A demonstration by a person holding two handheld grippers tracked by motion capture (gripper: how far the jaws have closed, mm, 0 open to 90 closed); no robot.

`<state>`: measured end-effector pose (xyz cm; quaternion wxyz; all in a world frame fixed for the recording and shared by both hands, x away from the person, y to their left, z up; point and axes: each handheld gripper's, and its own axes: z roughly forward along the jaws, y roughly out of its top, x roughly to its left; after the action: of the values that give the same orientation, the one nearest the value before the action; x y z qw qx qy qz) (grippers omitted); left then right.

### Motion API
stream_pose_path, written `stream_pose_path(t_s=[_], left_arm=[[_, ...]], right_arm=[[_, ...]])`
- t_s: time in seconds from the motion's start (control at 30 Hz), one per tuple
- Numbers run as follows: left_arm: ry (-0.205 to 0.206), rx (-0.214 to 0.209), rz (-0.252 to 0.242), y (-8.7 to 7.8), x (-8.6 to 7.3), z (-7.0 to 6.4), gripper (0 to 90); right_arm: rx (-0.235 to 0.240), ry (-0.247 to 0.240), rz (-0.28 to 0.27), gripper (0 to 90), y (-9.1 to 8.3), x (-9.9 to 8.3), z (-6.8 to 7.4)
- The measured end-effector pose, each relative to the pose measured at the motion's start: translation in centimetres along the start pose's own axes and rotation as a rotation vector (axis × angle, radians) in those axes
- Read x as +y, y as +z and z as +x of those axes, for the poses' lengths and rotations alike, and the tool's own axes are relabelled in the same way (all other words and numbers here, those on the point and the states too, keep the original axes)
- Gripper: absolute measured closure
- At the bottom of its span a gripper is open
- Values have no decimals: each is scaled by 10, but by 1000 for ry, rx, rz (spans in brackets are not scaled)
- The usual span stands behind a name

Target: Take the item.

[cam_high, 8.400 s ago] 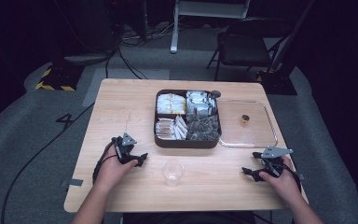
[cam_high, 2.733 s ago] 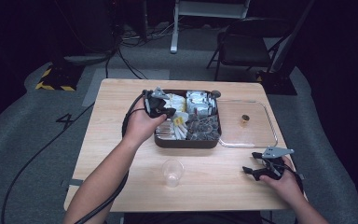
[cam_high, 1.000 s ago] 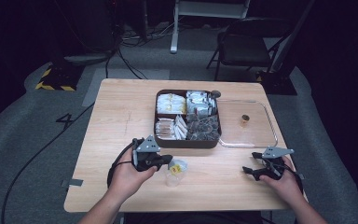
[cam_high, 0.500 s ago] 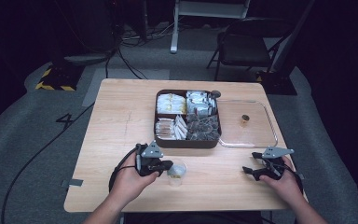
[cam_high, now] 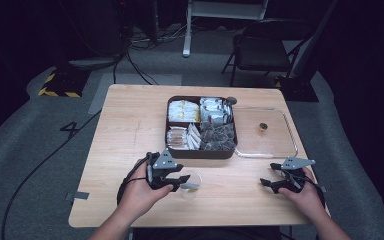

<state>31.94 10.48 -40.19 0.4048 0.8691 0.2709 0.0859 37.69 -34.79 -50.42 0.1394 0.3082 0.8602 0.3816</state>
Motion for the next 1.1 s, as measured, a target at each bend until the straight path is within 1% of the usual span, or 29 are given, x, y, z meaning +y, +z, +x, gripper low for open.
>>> stream_pose_path(t_s=[0.1, 0.27, 0.33, 0.47, 0.6, 0.63, 0.7, 0.73, 0.8, 0.87, 0.9, 1.03, 1.1], left_arm=[[35, 17, 49, 9, 2, -1, 537], [59, 40, 100, 22, 1, -2, 508], [59, 44, 116, 25, 0, -2, 494], [72, 56, 147, 28, 0, -2, 462], [72, 62, 178, 34, 0, 0, 444], [70, 63, 192, 35, 0, 0, 437], [71, 51, 200, 38, -1, 0, 431], [71, 51, 200, 38, -1, 0, 426], [57, 34, 186, 38, -1, 0, 420], [41, 22, 158, 34, 0, 0, 406], [42, 19, 147, 31, 1, 0, 402], [32, 27, 95, 19, 3, 1, 393], [19, 31, 71, 11, 3, 1, 393]], right_arm=[[0, 0, 0, 192, 0, 0, 0], [0, 0, 0, 192, 0, 0, 0], [0, 0, 0, 192, 0, 0, 0], [0, 0, 0, 192, 0, 0, 0], [0, 0, 0, 192, 0, 0, 0], [0, 0, 0, 192, 0, 0, 0], [0, 0, 0, 192, 0, 0, 0], [0, 0, 0, 192, 0, 0, 0], [0, 0, 0, 192, 0, 0, 0], [0, 0, 0, 192, 0, 0, 0], [0, 0, 0, 192, 0, 0, 0], [0, 0, 0, 192, 0, 0, 0], [0, 1, 0, 192, 0, 0, 0]])
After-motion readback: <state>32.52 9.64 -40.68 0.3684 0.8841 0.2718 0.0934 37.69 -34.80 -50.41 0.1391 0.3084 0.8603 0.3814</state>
